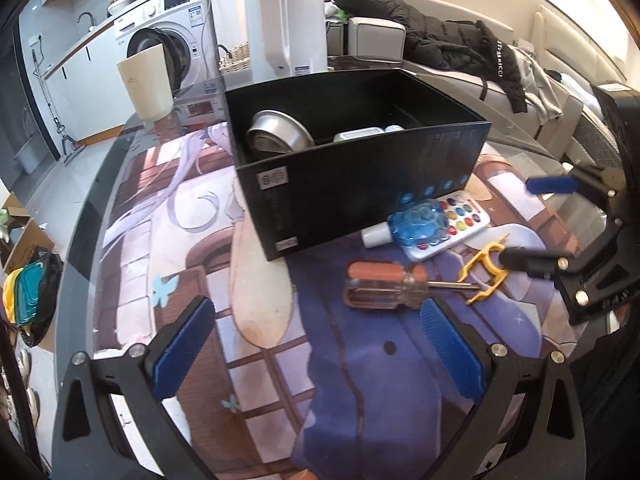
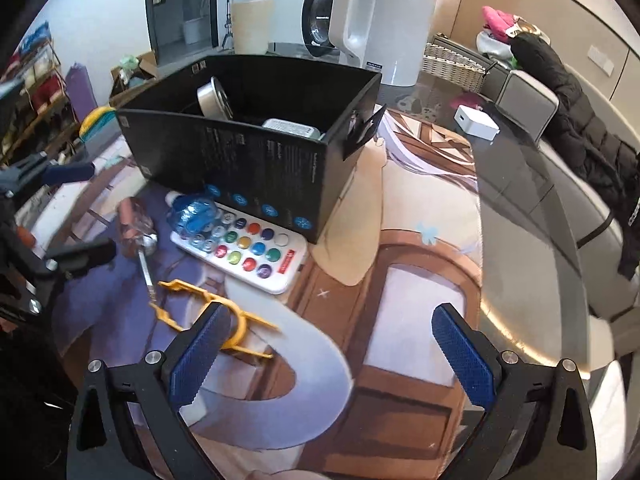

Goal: Organize rigid objects
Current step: 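Lower the left tool around the screwdriver handle while the right tool lowers over the yellow opener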

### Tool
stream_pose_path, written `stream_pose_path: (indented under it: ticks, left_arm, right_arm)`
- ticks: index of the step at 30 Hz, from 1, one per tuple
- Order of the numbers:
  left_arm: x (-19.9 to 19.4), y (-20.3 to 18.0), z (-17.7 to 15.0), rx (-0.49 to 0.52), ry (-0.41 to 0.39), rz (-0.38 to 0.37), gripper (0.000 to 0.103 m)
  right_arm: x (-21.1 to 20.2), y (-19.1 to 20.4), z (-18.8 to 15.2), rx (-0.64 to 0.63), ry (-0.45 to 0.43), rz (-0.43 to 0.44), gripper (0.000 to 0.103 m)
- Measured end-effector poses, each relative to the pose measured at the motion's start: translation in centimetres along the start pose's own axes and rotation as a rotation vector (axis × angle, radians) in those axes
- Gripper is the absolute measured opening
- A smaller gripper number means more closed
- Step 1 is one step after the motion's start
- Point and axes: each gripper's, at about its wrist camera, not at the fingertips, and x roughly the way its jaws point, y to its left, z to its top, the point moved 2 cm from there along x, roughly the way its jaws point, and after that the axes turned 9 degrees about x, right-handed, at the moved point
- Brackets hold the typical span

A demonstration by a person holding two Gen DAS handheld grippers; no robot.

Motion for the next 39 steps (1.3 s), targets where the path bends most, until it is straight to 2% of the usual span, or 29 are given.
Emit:
stream_pose_path:
  ticks: [4,7,14,18,31,36,39]
  left_arm:
    - [-0.1,-0.3,0.1,0.01,0.002,0.014,0.103]
    - [0.0,-0.1,0.0,0.002,0.005,0.018,0.103]
    - [-0.2,-0.1,0.1,0.007,-0.007,0.039,0.103]
    - [-0.2,-0.1,0.2,0.004,-0.008,0.035,0.103]
    - [0.5,-0.5,0.5,0.012,0.011,0.028,0.103]
    - [0.6,-1.1,0.7,0.026,0.011,-0.012,0.103]
    - [0.5,-1.9,0.9,0.03,0.009,-0.08,0.103]
  right_arm:
    - [0.1,1.3,-0.4,0.014,0.033,0.107,0.102]
    - [0.5,2.5,-0.6,0.01,0.044,0.123,0.102]
    - [1.0,4.2,-0.7,-0.018,0.032,0.09,0.102]
    - [0.9,4.7,-1.0,-0.036,0.016,0.034,0.102]
    - [0.8,-0.4,-1.0,0.064,0.053,-0.022,0.102]
    - [0.4,-2.6,-1.1,0.1,0.066,-0.047,0.103]
    - [0.3,-3.4,-1.0,0.119,0.064,-0.062,0.103]
